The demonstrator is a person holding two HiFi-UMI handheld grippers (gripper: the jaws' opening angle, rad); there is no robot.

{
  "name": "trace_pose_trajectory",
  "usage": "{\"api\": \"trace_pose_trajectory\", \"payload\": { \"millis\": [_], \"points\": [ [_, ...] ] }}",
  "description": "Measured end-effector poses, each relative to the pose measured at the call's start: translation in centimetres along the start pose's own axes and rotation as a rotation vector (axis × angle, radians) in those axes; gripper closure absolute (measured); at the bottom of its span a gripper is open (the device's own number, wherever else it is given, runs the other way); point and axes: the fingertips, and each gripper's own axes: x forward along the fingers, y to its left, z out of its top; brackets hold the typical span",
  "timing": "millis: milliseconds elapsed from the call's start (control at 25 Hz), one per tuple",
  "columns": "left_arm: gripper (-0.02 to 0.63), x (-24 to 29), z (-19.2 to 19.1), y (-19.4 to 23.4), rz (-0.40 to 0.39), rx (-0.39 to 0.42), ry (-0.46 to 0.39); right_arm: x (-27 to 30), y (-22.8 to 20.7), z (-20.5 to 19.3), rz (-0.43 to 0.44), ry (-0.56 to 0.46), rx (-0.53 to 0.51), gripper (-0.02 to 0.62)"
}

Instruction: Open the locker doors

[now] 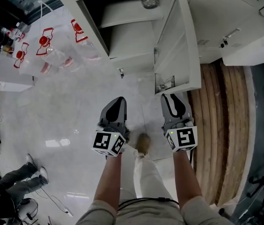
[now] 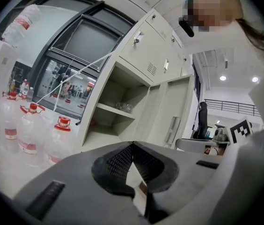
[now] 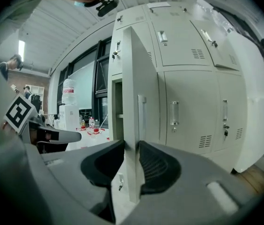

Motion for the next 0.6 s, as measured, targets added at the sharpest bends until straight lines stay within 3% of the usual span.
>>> {"api": "trace_pose_trajectory", "payload": {
  "millis": [600],
  "points": [
    [0.607,1.6,-0.6,-1.6,-0.029,0.018,0.027,-2.4,-8.8,-0.7,-0.204,0.001,0.066,0.508]
  ]
}}
